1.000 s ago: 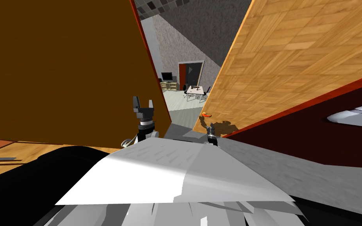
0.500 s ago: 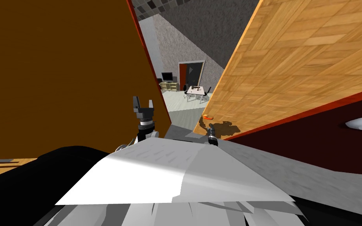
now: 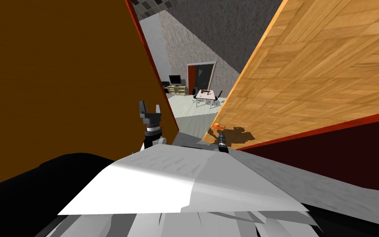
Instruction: Pull the door open
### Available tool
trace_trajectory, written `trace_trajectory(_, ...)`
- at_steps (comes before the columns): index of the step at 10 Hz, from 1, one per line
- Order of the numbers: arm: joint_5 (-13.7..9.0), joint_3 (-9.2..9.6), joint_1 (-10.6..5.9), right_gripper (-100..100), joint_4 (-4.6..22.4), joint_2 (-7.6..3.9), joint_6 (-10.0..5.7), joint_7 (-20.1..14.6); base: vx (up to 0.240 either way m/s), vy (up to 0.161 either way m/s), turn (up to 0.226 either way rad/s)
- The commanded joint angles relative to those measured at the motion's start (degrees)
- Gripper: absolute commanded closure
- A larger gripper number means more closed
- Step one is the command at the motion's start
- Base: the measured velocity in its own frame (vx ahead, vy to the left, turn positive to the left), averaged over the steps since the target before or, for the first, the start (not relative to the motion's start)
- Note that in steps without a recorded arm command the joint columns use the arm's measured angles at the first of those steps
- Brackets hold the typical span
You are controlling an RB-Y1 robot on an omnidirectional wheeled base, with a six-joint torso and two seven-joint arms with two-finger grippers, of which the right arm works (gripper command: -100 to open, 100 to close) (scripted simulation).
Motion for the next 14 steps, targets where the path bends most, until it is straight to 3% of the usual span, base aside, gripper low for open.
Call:
trace_trajectory(1,-0.6,-0.83,0.24,-100,1.2,-1.05,-0.71,-0.9,0.140,0.030,0.170)
trace_trajectory(6,-1.9,-2.79,0.79,-100,3.9,-3.51,-2.38,-2.9,0.193,-0.029,0.127)
trace_trajectory(7,-1.8,-2.54,1.01,-100,2.9,-3.18,-2.01,-2.5,0.096,-0.020,0.020)
trace_trajectory(8,-1.8,-2.54,1.01,100,2.9,-3.18,-2.01,-2.5,-0.011,-0.001,-0.018)
trace_trajectory(13,-1.8,-2.54,1.01,100,2.9,-3.18,-2.01,-2.5,-0.019,0.003,-0.001)
trace_trajectory(14,-1.5,-1.85,1.79,100,3.2,-3.93,-2.88,-3.5,-0.118,-0.029,0.149)
